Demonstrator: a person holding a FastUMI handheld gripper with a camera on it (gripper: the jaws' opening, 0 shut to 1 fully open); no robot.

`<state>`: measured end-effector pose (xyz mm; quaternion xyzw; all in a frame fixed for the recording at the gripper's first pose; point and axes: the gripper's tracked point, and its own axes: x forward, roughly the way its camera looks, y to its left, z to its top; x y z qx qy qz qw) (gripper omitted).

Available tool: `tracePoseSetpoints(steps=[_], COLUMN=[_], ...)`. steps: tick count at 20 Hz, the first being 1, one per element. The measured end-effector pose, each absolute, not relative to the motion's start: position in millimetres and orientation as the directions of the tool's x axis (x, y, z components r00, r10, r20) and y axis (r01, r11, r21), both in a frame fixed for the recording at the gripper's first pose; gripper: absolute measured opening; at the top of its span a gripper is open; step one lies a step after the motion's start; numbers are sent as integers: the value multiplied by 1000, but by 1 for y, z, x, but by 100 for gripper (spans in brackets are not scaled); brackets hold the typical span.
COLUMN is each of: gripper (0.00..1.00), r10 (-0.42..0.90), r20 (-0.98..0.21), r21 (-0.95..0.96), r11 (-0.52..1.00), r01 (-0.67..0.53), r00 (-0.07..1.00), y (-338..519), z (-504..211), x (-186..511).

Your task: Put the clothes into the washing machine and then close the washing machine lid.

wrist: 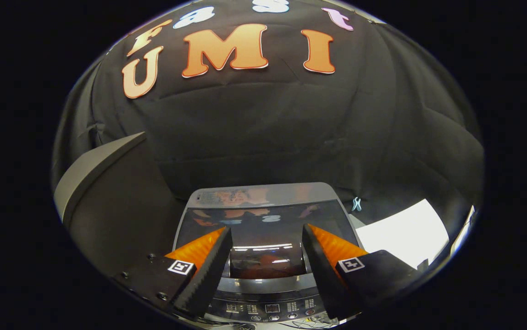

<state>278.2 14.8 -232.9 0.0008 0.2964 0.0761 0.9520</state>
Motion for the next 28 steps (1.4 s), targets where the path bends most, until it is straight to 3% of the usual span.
tracePoseSetpoints(steps=[14, 28], gripper=[98, 98], r10=[264, 312], r20=[-260, -41], r21=[49, 17], r11=[964, 950], r01=[-261, -311], r00=[929, 949], y=[49, 55], z=[-28, 85], x=[177, 53])
